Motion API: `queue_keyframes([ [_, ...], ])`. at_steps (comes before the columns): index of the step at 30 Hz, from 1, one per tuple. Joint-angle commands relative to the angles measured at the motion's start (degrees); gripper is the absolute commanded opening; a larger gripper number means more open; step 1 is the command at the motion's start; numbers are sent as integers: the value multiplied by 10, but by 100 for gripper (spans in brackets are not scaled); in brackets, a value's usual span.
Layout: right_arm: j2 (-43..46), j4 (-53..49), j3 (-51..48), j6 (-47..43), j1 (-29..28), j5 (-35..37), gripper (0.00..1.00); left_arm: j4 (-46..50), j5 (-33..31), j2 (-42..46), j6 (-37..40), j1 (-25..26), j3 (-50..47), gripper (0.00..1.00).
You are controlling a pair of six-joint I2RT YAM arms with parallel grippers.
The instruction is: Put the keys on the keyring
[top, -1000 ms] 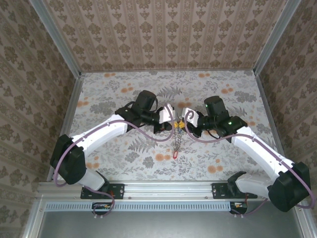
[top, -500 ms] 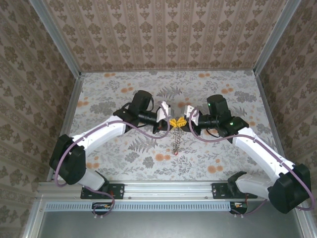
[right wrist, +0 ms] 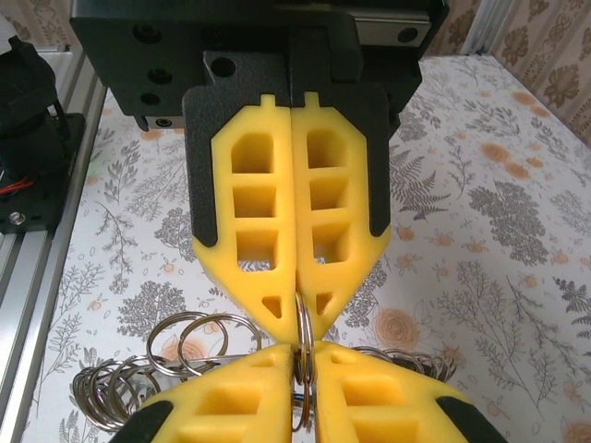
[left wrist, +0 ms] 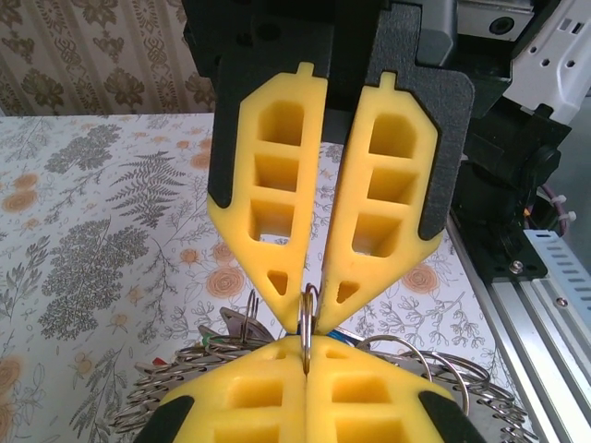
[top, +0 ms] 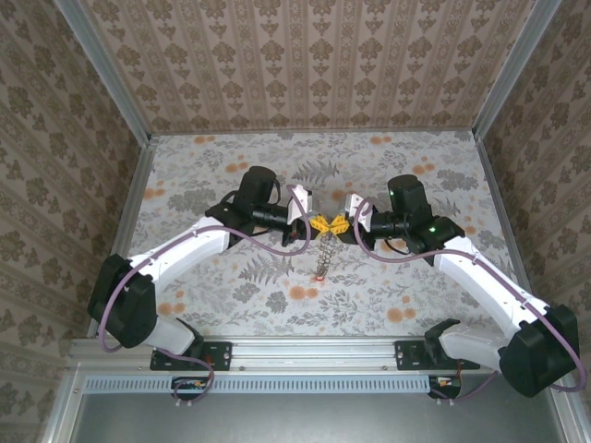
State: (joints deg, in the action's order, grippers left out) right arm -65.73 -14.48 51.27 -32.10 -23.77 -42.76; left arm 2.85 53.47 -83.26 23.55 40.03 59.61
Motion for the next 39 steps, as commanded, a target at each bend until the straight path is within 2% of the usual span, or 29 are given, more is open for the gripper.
queue_keyframes([
  [1,-2,26,3,17,0,-36,14,-30,29,16,-10,-3,3,0],
  [8,-6,-3,10,1,0,-13,0,-25,9,20,-6,-2,3,0],
  [11,-5,-19,18,-10,-3,3,0,23,-48,23,28,5,11,15],
  [15,-14,-80,45,-52,-14,36,0,106,-111,14,85,21,39,17],
  [21,-18,-95,55,-66,-25,51,0,137,-133,-2,109,36,63,19],
  [31,-10,-98,59,-72,-31,51,0,155,-146,-17,114,40,81,15],
  [35,-6,-88,51,-67,-31,48,0,156,-125,-19,110,37,87,0],
  [39,8,-59,27,-59,-32,47,4,134,-86,-15,87,26,80,0],
])
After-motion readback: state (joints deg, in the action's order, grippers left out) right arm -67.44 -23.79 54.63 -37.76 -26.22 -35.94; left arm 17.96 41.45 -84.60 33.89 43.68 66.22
